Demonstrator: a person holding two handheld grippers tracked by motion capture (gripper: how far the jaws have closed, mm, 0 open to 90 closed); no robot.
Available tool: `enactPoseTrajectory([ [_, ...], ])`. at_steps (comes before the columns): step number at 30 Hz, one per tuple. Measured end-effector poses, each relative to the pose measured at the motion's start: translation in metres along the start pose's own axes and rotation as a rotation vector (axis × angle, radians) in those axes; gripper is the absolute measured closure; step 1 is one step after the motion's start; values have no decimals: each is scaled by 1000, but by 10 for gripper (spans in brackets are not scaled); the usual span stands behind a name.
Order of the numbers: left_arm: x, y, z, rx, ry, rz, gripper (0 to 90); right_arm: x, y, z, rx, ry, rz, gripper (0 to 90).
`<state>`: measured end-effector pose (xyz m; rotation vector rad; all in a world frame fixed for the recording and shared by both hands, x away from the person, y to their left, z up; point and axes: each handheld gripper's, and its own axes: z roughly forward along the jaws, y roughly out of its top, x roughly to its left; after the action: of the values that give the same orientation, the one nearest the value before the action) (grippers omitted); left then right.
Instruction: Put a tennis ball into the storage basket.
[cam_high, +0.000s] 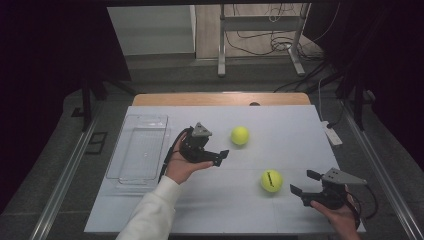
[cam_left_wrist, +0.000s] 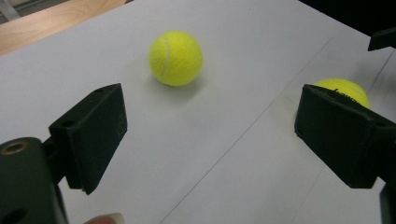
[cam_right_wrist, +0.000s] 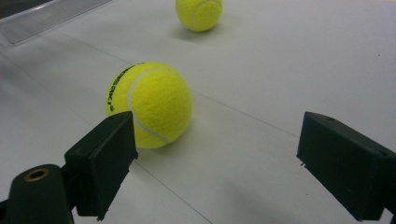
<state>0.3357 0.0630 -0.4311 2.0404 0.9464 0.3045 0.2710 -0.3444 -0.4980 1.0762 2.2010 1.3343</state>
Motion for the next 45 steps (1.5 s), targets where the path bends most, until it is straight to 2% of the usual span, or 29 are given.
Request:
enactPoseTrajectory([
  [32,5,13,30,36,-13,21,101,-3,-2,0,1,0,14,121],
  [45,7,16,48,75,-13,28,99,-4,-2,1,2,2,12,122],
])
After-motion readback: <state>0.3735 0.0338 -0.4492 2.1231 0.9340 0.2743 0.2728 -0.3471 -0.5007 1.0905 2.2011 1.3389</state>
